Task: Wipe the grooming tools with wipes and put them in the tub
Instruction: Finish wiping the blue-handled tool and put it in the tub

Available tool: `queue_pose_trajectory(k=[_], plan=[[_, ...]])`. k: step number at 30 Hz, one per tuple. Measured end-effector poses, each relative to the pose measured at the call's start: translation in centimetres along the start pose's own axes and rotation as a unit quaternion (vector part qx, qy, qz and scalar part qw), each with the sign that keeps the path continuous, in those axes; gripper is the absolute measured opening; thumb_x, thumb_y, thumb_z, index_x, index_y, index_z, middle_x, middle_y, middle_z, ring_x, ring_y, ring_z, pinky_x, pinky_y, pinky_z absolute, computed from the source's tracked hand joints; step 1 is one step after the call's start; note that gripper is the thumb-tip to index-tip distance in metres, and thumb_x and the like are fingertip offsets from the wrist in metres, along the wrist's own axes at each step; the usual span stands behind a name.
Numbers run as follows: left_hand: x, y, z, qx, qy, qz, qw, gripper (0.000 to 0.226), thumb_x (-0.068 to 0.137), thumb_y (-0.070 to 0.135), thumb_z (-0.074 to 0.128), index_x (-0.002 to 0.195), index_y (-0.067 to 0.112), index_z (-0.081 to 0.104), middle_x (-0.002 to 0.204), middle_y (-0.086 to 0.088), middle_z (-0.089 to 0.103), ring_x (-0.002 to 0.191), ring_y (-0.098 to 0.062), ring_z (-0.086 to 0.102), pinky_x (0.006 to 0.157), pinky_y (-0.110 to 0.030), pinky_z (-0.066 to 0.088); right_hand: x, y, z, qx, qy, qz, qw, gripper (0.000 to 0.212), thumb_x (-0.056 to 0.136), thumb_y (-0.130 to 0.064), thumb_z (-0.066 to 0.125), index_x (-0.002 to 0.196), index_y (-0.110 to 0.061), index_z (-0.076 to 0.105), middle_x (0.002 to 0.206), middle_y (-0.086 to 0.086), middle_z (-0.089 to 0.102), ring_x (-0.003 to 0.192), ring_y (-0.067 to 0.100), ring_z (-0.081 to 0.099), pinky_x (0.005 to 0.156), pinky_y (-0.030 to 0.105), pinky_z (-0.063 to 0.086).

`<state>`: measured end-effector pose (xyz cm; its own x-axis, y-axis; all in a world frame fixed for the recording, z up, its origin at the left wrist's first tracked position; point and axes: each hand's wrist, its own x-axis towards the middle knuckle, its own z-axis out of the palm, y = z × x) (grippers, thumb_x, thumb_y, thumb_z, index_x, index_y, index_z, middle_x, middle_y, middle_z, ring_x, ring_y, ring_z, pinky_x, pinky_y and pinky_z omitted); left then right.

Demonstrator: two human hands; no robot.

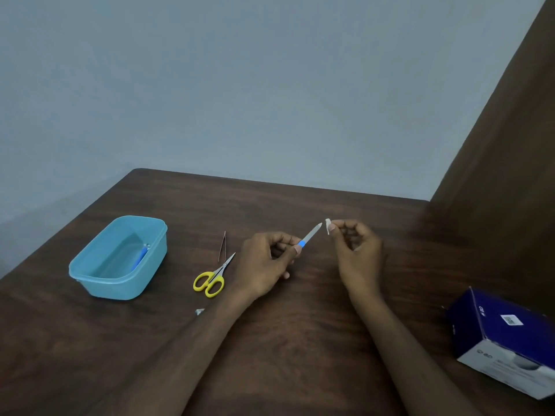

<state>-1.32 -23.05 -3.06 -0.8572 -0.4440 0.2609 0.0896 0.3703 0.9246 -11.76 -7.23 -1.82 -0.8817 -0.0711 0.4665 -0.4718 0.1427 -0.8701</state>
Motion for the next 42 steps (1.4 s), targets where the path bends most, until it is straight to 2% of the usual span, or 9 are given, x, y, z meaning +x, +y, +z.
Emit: queue_pose_trajectory(k=[3,6,11,17,20,23,26,31,42], plan=[[0.1,-0.2,0.0,-0.039,0.023,0.015,0.999,0.012,0.099,0.017,0.075,0.102,0.024,0.083,0.081,0.001,0.078,0.073,-0.016,0.075,0.058,-0.034,0.064,-0.6,-0.1,0.6,0.124,-0.054,0.116,0.984,0.003,0.096,-0.021,0.078,0.097,-0.022,0.080,0.085,-0.004,0.080,0.074,0.008,0.069,0.069,0.030,0.058],[0.3,0.1,0.0,-0.055,0.036,0.027,0.997,0.014,0.101,0.016,0.073,0.105,0.024,0.083,0.080,0.003,0.077,0.073,-0.011,0.074,0.063,-0.036,0.066,-1.0,-0.4,0.8,0.190,-0.108,0.136,0.966,0.012,0.097,-0.010,0.074,0.107,-0.014,0.079,0.084,0.000,0.078,0.073,0.007,0.066,0.068,0.022,0.057],[0.5,0.1,0.2,-0.095,0.026,0.015,0.995,0.010,0.100,0.021,0.074,0.103,0.025,0.083,0.082,-0.001,0.079,0.070,-0.015,0.073,0.071,-0.047,0.067,-1.6,-0.9,1.2,0.226,-0.197,0.155,0.941,0.012,0.095,-0.004,0.074,0.102,-0.011,0.079,0.092,0.006,0.080,0.081,0.012,0.069,0.076,0.028,0.059],[0.4,0.3,0.3,-0.097,0.004,-0.003,0.995,0.010,0.101,0.018,0.073,0.098,0.022,0.081,0.085,0.001,0.080,0.070,-0.010,0.071,0.067,-0.035,0.062,-1.3,-1.7,0.8,0.273,-0.174,0.219,0.920,0.008,0.095,-0.010,0.074,0.097,-0.016,0.079,0.083,-0.004,0.074,0.075,0.006,0.063,0.071,0.028,0.054],[0.4,0.0,0.3,-0.101,0.010,-0.005,0.995,0.009,0.101,0.019,0.074,0.097,0.023,0.081,0.087,-0.001,0.081,0.071,-0.012,0.070,0.067,-0.038,0.063,-1.3,-1.7,0.6,0.298,-0.176,0.238,0.908,0.009,0.095,-0.011,0.075,0.101,-0.014,0.080,0.087,0.001,0.072,0.073,0.009,0.060,0.069,0.028,0.053],[0.6,-0.1,0.2,-0.097,0.021,-0.008,0.995,0.007,0.100,0.023,0.075,0.098,0.024,0.082,0.085,-0.003,0.080,0.070,-0.015,0.071,0.065,-0.045,0.065,-1.6,-1.8,0.8,0.256,-0.197,0.220,0.921,0.009,0.095,-0.010,0.075,0.094,-0.017,0.082,0.087,0.003,0.076,0.072,0.012,0.059,0.070,0.030,0.051],[0.5,0.0,0.2,-0.086,0.016,-0.004,0.996,0.008,0.100,0.021,0.074,0.099,0.024,0.081,0.086,0.001,0.081,0.073,-0.010,0.071,0.059,-0.037,0.062,-1.7,-1.9,1.0,0.242,-0.200,0.206,0.927,0.014,0.094,-0.012,0.076,0.086,-0.021,0.083,0.087,0.004,0.075,0.073,0.012,0.058,0.070,0.032,0.050],[0.1,0.5,0.3,-0.042,0.008,-0.002,0.999,0.010,0.101,0.020,0.073,0.098,0.022,0.082,0.085,0.004,0.080,0.071,-0.004,0.070,0.059,-0.033,0.064,-1.3,-1.9,0.5,0.258,-0.178,0.228,0.922,0.010,0.093,-0.020,0.079,0.101,-0.016,0.083,0.076,-0.004,0.066,0.070,0.007,0.057,0.067,0.029,0.050],[-0.1,1.0,0.4,-0.034,-0.004,0.006,0.999,0.008,0.100,0.019,0.074,0.096,0.018,0.082,0.079,0.002,0.076,0.070,-0.005,0.067,0.055,-0.029,0.060,-0.3,-1.7,-0.1,0.271,-0.112,0.202,0.934,0.012,0.090,-0.015,0.080,0.101,-0.010,0.082,0.068,-0.005,0.062,0.066,0.007,0.053,0.060,0.025,0.044]])
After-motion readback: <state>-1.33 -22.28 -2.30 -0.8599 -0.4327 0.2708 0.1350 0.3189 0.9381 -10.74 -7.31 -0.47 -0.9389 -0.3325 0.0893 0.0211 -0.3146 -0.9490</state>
